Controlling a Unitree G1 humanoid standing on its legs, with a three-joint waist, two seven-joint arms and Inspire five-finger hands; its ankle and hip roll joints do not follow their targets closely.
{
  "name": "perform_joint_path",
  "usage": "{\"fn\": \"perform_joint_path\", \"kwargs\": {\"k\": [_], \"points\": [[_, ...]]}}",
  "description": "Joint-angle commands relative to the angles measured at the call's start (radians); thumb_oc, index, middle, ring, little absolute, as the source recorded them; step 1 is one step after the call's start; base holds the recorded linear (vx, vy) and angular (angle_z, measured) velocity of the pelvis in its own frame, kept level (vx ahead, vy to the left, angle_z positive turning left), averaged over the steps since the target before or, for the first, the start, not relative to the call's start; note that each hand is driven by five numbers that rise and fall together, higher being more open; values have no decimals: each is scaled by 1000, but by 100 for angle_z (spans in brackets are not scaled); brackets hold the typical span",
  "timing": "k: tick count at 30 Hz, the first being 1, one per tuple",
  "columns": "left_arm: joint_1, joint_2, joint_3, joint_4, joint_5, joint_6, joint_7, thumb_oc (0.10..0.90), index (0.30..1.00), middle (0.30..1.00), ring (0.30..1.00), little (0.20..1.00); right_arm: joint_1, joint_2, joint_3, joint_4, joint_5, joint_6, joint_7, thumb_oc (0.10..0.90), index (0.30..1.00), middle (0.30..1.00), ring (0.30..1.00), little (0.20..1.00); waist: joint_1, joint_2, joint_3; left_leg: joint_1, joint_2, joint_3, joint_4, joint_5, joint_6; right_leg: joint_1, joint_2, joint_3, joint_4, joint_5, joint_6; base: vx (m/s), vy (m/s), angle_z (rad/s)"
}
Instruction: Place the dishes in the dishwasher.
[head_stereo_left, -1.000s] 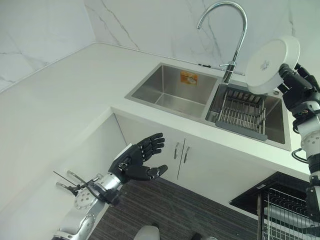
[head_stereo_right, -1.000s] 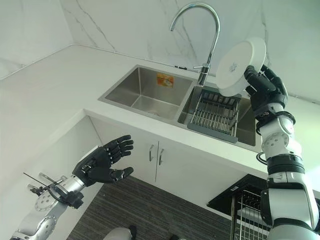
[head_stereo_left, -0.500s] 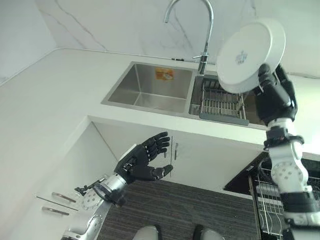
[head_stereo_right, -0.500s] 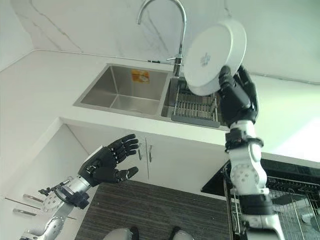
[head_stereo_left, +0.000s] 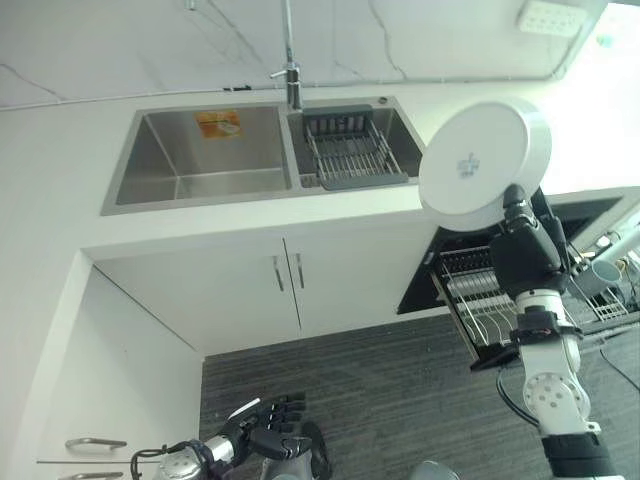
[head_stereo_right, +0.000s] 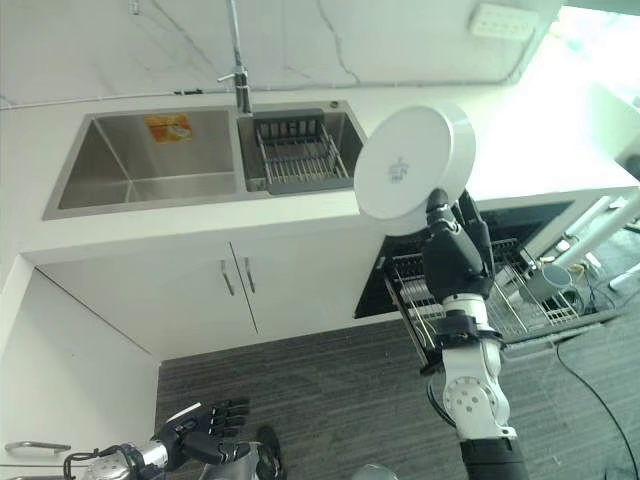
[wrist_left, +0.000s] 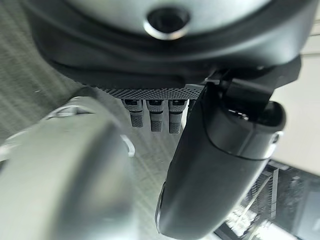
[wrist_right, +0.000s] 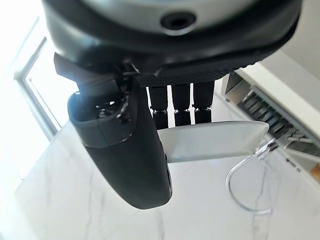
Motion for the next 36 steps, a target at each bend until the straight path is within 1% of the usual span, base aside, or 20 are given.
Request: {"fn": "perform_joint_path", "kwargs": {"k": [1, 3, 5, 6, 7, 9, 10, 13, 15, 16, 17, 20, 21, 23, 26, 27, 30, 33, 35, 36], "points": [[-4, -19, 33, -87, -23, -34, -22, 800, 900, 900, 900, 900, -138, -43, -79, -144, -5, -82, 59, 400, 300, 300, 300, 300, -5, -2, -93, 144, -4, -165, 2, -226, -59, -130, 37, -21, 14, -33, 12, 55, -472, -129], [24, -50, 58, -20, 32, -41, -15, 800, 900, 900, 900, 900, -130, -53, -91, -179, 0, -48, 51, 400, 300, 300, 300, 300, -17, -2, -101, 154, 29, -167, 2, -213, -83, -141, 69, -14, 14, -78, 4, 5, -395, -37], [45, -83, 75, 58, 81, -65, 19, 800, 900, 900, 900, 900, -130, -62, -88, -210, 0, -24, 37, 400, 300, 300, 300, 300, -30, -1, -112, 158, 62, -148, 2, -195, -106, -151, 94, -10, 14, -111, -7, 43, -328, 9], [49, -99, 89, 103, 92, -79, 32, 800, 900, 900, 900, 900, -129, -69, -88, -218, 11, -12, 38, 400, 300, 300, 300, 300, -37, -1, -117, 158, 78, -140, 2, -185, -118, -153, 107, -7, 14, -122, -17, 63, -395, -29], [51, -125, 115, 158, 95, -79, 52, 800, 900, 900, 900, 900, -127, -81, -87, -228, 25, 0, 38, 400, 300, 300, 300, 300, -47, -1, -123, 157, 103, -129, 2, -168, -135, -155, 128, -2, 14, -136, -34, 62, -375, -28], [51, -159, 143, 217, 76, -69, 72, 800, 900, 900, 900, 900, -126, -87, -83, -245, 29, 17, 31, 400, 300, 300, 300, 300, -55, 0, -127, 149, 129, -123, 2, -146, -153, -156, 154, -3, 14, -150, -56, 56, -422, -8], [51, -190, 174, 284, 61, -83, 84, 800, 900, 900, 900, 900, -128, -87, -85, -248, 19, 33, 30, 400, 300, 300, 300, 300, -57, 0, -126, 139, 140, -131, 2, -131, -163, -158, 177, -1, 14, -161, -74, 42, -441, -8], [51, -228, 213, 373, 51, -98, 105, 800, 900, 900, 900, 900, -124, -93, -96, -254, 11, 57, 16, 400, 300, 300, 300, 300, -57, -2, -124, 124, 144, -135, 2, -105, -171, -160, 201, 0, 14, -173, -95, 30, -283, 8], [50, -254, 254, 437, -9, -92, 112, 800, 900, 900, 900, 900, -124, -102, -102, -251, 11, 73, 10, 400, 300, 300, 300, 300, -57, -8, -124, 139, 107, -128, 2, -103, -159, -161, 207, 6, 14, -179, -106, 67, -187, 20], [53, -259, 270, 451, -28, -89, 113, 800, 900, 900, 900, 900, -121, -104, -103, -252, 7, 78, 11, 400, 300, 300, 300, 300, -48, -7, -123, 136, 68, -155, 2, -115, -149, -163, 211, 16, 14, -178, -105, 147, -135, 15], [71, -267, 318, 461, -80, -69, 128, 800, 900, 900, 900, 900, -125, -95, -84, -243, 8, 96, 34, 400, 300, 300, 300, 300, -19, 3, -115, 121, -20, -242, 2, -146, -126, -165, 228, 49, 14, -175, -101, 142, -71, -1], [92, -267, 350, 508, -87, -82, 118, 800, 900, 900, 900, 900, -113, -43, -46, -246, -49, 89, 35, 400, 300, 300, 300, 300, 18, 25, -110, 24, -31, -313, 2, -103, -146, -155, 263, 49, 14, -189, -112, 191, -29, -64], [91, -274, 343, 518, -75, -86, 125, 800, 900, 900, 900, 900, -102, -38, -43, -262, -56, 93, 23, 400, 300, 300, 300, 300, 31, 34, -100, -35, -36, -334, 2, -70, -155, -138, 282, 45, 14, -206, -120, 179, 28, -18], [84, -275, 342, 523, -65, -82, 124, 800, 900, 900, 900, 900, -94, -43, -45, -268, -49, 100, 19, 400, 300, 300, 300, 300, 38, 37, -92, -66, -43, -337, 2, -61, -154, -120, 291, 43, 14, -222, -124, 176, 111, -5], [72, -280, 337, 543, -68, -87, 129, 800, 900, 900, 900, 900, -88, -48, -43, -258, -32, 103, 35, 400, 300, 300, 300, 300, 44, 25, -83, -48, -61, -323, 2, -75, -134, -91, 274, 35, 14, -237, -114, 214, 223, -16], [71, -281, 346, 550, -62, -88, 139, 800, 900, 900, 900, 900, -66, -38, -46, -266, -24, 110, 47, 400, 300, 300, 300, 300, 48, 14, -88, -32, -76, -325, 2, -89, -115, -76, 254, 33, 14, -230, -97, 272, 271, -27], [54, -267, 351, 551, -20, -82, 143, 800, 900, 900, 900, 900, -29, -26, -51, -282, -10, 98, 60, 400, 300, 300, 300, 300, 48, -3, -99, -7, -87, -310, 2, -110, -93, -57, 229, 19, 14, -218, -74, 231, 196, -22], [34, -254, 350, 555, -19, -80, 141, 800, 900, 900, 900, 900, -13, 4, -47, -275, -17, 77, 83, 400, 300, 300, 300, 300, 48, -12, -104, 13, -109, -318, 2, -128, -70, -38, 213, 11, 14, -201, -62, 201, 197, -3], [24, -245, 348, 550, -21, -76, 139, 800, 900, 900, 900, 900, -14, 35, -44, -267, -24, 68, 96, 400, 300, 300, 300, 300, 44, -10, -106, 30, -127, -324, 2, -141, -48, -15, 204, -8, 14, -131, -52, 262, 302, 0], [19, -235, 333, 528, 3, -78, 144, 800, 900, 900, 900, 900, -8, 56, -35, -268, -25, 47, 112, 400, 300, 300, 300, 300, 19, 16, -98, 56, -139, -364, 2, -157, -27, -12, 245, 7, 24, 10, -47, 216, 234, -6]]}}
